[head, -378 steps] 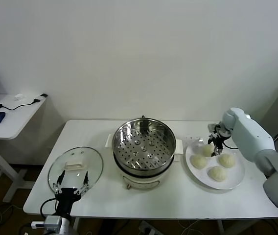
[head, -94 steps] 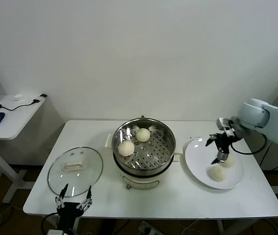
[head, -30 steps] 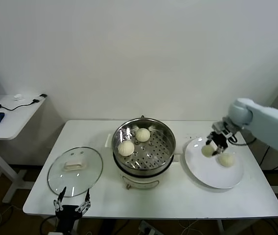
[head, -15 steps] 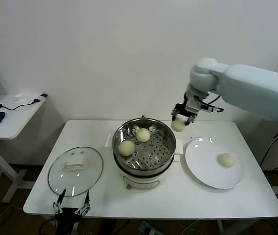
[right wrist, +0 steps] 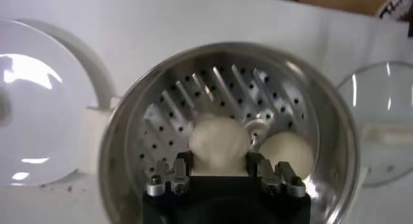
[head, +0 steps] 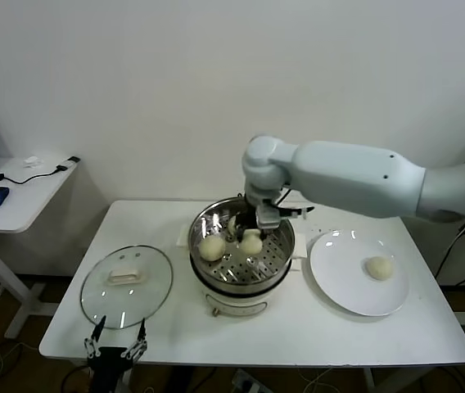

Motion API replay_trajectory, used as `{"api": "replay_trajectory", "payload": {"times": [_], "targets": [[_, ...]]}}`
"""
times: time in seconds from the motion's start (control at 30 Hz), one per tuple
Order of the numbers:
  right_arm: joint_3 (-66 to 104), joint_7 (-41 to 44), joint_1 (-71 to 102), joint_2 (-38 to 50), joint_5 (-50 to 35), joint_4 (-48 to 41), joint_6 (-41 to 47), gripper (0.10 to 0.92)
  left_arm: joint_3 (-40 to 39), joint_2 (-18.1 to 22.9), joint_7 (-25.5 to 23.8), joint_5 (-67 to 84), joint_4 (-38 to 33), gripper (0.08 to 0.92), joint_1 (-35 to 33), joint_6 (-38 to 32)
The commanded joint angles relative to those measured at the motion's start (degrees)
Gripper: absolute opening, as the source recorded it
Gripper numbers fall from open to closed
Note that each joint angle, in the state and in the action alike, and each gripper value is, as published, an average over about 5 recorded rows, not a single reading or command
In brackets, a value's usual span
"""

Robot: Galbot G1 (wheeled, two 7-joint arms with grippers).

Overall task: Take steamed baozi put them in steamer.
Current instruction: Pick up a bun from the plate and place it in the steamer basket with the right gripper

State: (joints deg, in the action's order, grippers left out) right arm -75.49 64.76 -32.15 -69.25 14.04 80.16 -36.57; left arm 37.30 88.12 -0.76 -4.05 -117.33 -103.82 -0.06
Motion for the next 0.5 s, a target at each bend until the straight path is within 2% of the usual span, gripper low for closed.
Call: {"api": "replay_trajectory", "payload": {"times": [0.03,0.33,0.5], "targets": [[-0.43,-0.32,4.15,-3.44,1.46,0.29,-1.65,0.56,0.12,-0.01,0.01,0.04,0.57,0.823,-0.13,-0.23],[-1.03,-0.62,4.89,-3.05,0.92,-0.17,-1.29,0.563,0.24,-0.08,0.09,0.2,1.35,0.823,-0.5,-0.75],[-1.2,-0.32,4.02,-2.23,0.04,0.36,0.21,0.659,0.25,-0.11,0.16,0.28,1.56,0.823,-0.82,-1.01]]}}
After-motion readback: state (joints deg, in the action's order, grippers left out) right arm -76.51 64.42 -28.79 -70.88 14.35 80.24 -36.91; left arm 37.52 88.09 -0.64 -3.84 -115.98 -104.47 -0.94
